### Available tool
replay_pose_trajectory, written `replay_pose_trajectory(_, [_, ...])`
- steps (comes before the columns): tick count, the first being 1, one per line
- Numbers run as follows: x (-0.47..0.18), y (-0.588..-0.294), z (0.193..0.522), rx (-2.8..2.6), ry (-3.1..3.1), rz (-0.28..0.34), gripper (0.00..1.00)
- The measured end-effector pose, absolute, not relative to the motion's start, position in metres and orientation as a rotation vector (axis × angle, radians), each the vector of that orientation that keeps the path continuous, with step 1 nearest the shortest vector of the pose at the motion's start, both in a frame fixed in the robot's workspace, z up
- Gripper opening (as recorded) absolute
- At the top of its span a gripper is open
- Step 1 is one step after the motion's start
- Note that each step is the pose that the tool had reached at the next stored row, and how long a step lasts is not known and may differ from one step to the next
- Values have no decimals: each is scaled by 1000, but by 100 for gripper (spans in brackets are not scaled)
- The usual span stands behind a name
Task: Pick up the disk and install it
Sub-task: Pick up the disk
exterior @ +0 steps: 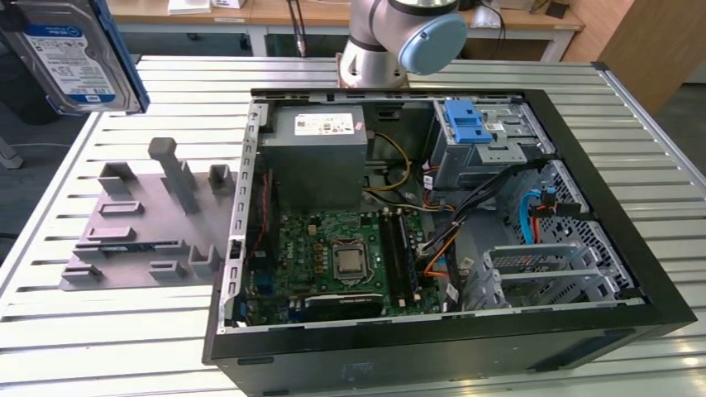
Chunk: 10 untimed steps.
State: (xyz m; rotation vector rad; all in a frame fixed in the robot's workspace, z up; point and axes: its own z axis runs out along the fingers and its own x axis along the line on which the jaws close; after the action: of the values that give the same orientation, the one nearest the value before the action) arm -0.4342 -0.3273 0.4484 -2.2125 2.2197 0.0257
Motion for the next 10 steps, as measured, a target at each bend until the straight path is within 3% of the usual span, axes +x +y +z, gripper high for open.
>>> replay_pose_trajectory(10, [-434, -327, 451, -2213, 2220, 26, 36])
